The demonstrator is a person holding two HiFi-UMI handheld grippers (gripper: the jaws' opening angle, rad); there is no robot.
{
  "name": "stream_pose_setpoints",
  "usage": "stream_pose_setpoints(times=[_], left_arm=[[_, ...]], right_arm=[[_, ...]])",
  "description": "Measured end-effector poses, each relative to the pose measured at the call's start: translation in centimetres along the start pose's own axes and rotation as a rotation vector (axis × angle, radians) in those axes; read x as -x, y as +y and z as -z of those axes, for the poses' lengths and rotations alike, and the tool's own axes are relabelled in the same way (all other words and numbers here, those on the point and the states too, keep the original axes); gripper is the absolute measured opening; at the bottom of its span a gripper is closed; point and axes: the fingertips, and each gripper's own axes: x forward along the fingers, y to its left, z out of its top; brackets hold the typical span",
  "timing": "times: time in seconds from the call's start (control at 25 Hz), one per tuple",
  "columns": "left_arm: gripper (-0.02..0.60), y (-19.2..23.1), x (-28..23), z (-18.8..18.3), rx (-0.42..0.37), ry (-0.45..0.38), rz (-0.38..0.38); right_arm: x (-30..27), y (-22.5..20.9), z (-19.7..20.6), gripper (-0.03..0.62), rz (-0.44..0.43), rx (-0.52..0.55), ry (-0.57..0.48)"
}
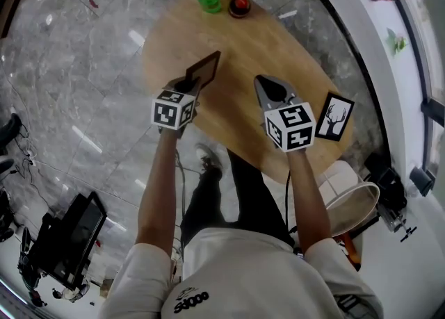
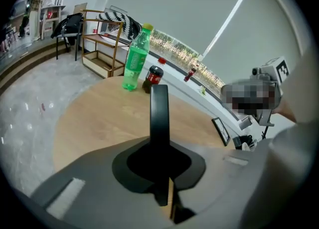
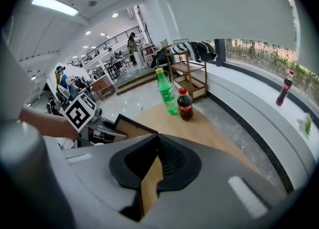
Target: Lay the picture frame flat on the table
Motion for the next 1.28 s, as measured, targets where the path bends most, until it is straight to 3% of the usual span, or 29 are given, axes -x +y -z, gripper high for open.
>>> stream_pose_setpoints(times=[0.44,1.0,1.28], left_arm=[[0.023,-0.2,-2.8,0.3,0.148,-0.015,0.070],[0.092,1.2,-6.2,1.0,0.296,-0.048,0.105],[0.177,2.9,-7.1,1.9,0.285,-0.054,0.040]], right_arm=[[-1.2,-1.3,2.0,0.003,-0.013,-0.021,0.035],[-2.4,-2.3,3.9,0.003,-0.014,-0.061,0.071],[-3.2,-1.0,5.0,0.003,-0.043,-0.059,0.096]])
